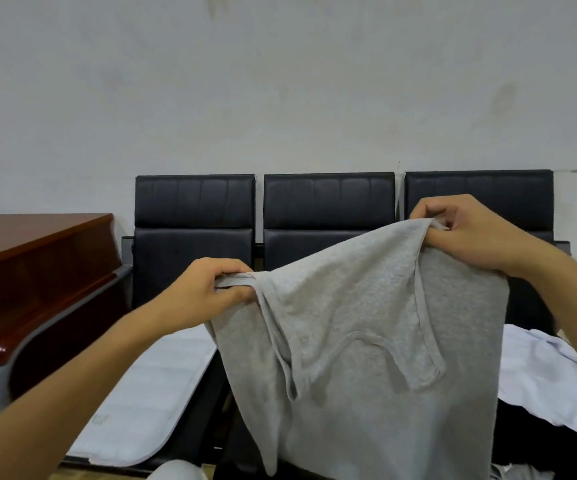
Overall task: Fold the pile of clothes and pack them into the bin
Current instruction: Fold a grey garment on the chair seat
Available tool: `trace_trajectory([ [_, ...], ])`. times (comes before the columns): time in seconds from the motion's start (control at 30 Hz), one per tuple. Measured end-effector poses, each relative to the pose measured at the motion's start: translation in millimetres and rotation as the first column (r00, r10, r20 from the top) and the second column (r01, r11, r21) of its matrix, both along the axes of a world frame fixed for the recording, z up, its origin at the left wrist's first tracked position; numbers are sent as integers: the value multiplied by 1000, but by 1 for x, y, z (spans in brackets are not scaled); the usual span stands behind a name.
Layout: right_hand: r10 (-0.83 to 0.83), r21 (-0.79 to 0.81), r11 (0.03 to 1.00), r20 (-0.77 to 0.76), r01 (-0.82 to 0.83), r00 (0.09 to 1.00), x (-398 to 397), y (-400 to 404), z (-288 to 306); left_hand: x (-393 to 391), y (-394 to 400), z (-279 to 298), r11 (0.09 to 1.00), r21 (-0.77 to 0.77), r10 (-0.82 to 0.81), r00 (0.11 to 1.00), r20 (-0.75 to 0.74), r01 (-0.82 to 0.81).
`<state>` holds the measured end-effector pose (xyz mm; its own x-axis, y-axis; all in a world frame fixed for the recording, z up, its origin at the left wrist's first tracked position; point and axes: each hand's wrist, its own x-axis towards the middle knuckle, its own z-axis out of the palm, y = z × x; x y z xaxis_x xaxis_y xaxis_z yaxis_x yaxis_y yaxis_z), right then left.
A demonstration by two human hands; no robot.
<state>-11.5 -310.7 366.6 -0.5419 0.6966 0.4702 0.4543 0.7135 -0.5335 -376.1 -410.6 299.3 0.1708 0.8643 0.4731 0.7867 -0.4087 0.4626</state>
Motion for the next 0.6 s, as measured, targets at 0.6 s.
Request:
trace_trajectory([
  [0.6,-146,157,979,81,132,986,9,13,-9,4,12,1,984,172,-50,999,10,47],
])
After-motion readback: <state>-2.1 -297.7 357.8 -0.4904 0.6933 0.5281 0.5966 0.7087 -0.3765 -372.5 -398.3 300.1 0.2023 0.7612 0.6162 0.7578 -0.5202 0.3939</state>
